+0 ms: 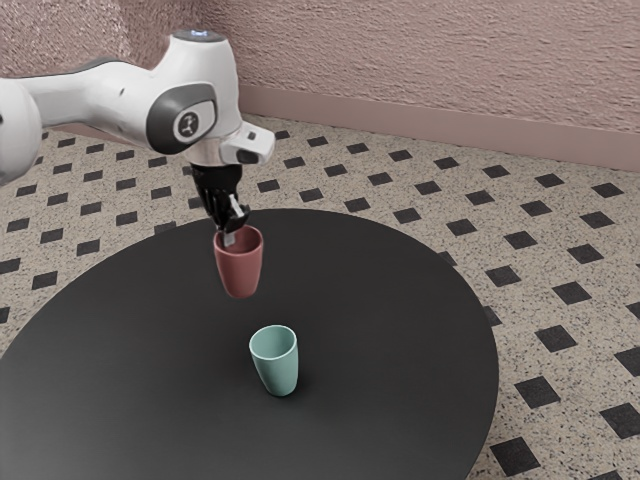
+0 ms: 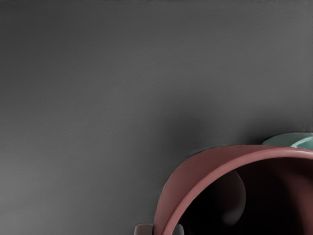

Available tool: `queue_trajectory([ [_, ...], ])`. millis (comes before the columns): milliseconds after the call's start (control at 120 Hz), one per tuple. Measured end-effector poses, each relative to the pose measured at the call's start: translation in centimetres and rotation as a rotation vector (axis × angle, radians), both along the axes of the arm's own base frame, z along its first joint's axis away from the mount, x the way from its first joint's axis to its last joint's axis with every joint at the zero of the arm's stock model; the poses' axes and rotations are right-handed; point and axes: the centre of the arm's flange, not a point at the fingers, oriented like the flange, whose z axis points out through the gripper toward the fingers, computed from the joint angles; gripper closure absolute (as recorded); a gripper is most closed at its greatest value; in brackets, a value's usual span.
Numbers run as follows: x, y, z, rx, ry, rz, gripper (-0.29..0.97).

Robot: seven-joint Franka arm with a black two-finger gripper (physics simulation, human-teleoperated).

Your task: Place the left cup onto the right cup

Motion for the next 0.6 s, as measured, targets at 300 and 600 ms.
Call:
queue_trajectory([
  [300, -0.2, -2.5, 0.0, 0.000, -0.001, -0.043, 0.79],
  [600, -0.3, -3.9, -0.3, 0.001, 0.001, -0.067, 0.79],
])
